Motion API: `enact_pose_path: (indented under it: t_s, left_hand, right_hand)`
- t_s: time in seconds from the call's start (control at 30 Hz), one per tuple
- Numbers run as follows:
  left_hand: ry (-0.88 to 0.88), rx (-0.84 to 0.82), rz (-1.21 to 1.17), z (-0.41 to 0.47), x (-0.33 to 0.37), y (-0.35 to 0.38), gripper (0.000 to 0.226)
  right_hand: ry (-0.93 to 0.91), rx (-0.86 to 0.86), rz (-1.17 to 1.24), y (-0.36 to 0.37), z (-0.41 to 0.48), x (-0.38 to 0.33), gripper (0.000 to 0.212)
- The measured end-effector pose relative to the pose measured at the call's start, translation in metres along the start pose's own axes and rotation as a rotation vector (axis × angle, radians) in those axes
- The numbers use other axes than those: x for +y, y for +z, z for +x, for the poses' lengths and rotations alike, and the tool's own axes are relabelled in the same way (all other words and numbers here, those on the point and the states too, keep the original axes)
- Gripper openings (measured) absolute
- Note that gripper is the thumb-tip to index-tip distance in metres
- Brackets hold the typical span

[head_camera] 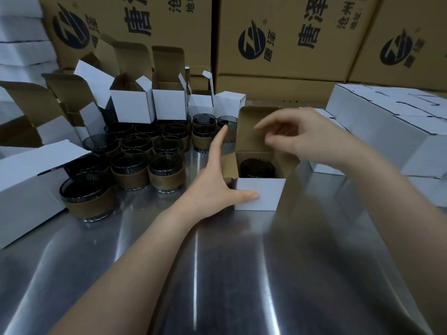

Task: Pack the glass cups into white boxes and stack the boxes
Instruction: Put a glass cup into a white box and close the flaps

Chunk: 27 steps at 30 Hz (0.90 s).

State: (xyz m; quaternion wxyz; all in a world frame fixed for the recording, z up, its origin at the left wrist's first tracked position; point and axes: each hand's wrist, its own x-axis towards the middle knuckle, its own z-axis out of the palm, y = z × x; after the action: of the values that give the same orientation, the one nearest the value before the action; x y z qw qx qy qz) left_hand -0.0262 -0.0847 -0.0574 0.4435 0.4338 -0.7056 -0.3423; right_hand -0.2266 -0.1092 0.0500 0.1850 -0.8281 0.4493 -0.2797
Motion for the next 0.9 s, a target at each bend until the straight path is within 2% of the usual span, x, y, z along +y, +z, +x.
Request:
enact_pose_path:
  t_s: [0.07, 0.13, 0.23, 0.3, 0.33, 0.43, 0.5, 0.67, 0.8, 0.9]
  left_hand:
    - [0.019, 0.014, -0.058, -0.001, 0.001, 0.0, 0.125]
    - [-0.009, 0.028, -0.166, -0.003, 0.007, 0.0, 0.114]
    - [-0.143, 0.077, -0.522, 0.0, 0.016, 0.0, 0.072]
    - [-0.208, 0.125, -0.741, 0.003, 0.018, -0.002, 0.04]
    - [-0.217, 0.147, -0.791, 0.004, 0.017, -0.004, 0.037]
    - [-0.226, 0.153, -0.802, 0.004, 0.016, -0.006, 0.045]
    - [-0.246, 0.118, -0.76, 0.003, 0.017, -0.005, 0.043]
    - [-0.283, 0.092, -0.69, 0.005, 0.018, 0.0, 0.043]
    - [-0.253, 0.1, -0.655, 0.004, 0.019, 0.003, 0.058]
    - [-0.246, 0.104, -0.649, 0.004, 0.02, 0.004, 0.059]
  right_hand:
    - [0.07, 0.293, 0.217, 0.005, -0.007, 0.011, 0.031]
    - [0.226, 0.453, 0.456, 0.012, -0.013, 0.021, 0.04]
    - [0.421, 0.479, 0.672, 0.021, -0.019, 0.034, 0.045]
    - [0.476, 0.449, 0.746, 0.023, -0.021, 0.04, 0.046]
    - [0.488, 0.42, 0.78, 0.024, -0.022, 0.042, 0.045]
    - [0.504, 0.282, 0.853, 0.026, -0.021, 0.045, 0.035]
    - [0.498, 0.225, 0.869, 0.029, -0.021, 0.046, 0.029]
    - [0.477, 0.131, 0.791, 0.037, -0.021, 0.043, 0.014]
    - [0.432, 0.087, 0.74, 0.043, -0.023, 0.041, 0.019]
    - [0.407, 0.102, 0.729, 0.044, -0.023, 0.038, 0.019]
